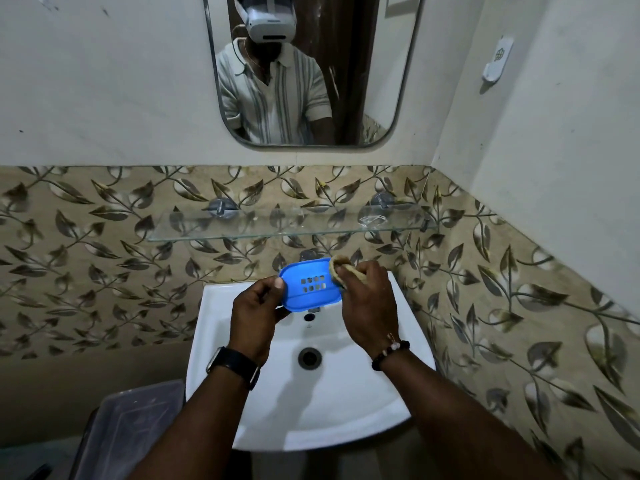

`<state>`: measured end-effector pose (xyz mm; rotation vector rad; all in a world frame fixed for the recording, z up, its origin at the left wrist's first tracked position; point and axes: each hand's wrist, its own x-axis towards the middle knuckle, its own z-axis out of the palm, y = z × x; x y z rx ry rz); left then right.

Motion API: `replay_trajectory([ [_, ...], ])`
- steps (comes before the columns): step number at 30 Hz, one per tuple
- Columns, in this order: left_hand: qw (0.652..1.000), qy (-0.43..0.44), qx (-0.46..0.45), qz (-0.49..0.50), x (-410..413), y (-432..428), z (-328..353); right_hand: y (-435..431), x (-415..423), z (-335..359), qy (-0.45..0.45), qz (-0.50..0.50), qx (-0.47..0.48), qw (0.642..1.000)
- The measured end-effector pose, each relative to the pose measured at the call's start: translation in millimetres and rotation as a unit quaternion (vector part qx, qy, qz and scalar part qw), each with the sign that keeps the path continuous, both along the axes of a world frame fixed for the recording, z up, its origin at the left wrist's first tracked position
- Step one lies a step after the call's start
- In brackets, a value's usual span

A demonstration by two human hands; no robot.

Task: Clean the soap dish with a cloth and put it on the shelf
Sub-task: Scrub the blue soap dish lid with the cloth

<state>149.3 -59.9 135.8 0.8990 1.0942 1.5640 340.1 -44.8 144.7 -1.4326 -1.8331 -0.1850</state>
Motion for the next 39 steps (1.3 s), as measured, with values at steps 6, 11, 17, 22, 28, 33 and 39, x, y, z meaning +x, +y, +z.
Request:
replay_trajectory([
  [6, 0.967, 0.223, 0.123, 0.006, -4.0, -8.3, -0.7, 16.5, -1.4, 9.2, 0.585, -0.004, -0.191, 0.788],
  [11, 0.913, 0.345, 0.214, -0.049, -8.5, -8.0, -3.3, 15.3, 7.6, 13.1, 0.681, 0.116, -0.348, 0.634],
  [17, 0.806, 0.469, 0.35, -0.087, -22.0, -1.8, 2.0, 16.2, 10.7, 9.1, 0.694, 0.121, -0.35, 0.618],
  [22, 0.908, 0.345, 0.206, -0.116, -16.1, -1.9, -6.1, 15.3, 6.3, 5.5, 0.699, 0.103, -0.283, 0.649],
  [28, 0.995, -0.044, -0.018, -0.089, -4.7, 4.2, -9.4, 11.1, -6.4, -10.7, 0.682, 0.101, -0.25, 0.68],
  [33, 0.988, -0.096, -0.102, -0.062, -8.2, 10.2, -6.1, 11.4, -6.2, -17.8, 0.679, 0.105, -0.246, 0.683],
  [39, 0.99, -0.091, -0.096, -0.052, -15.5, 10.2, -8.6, 37.7, 21.3, -10.4, 0.715, 0.041, -0.208, 0.666],
])
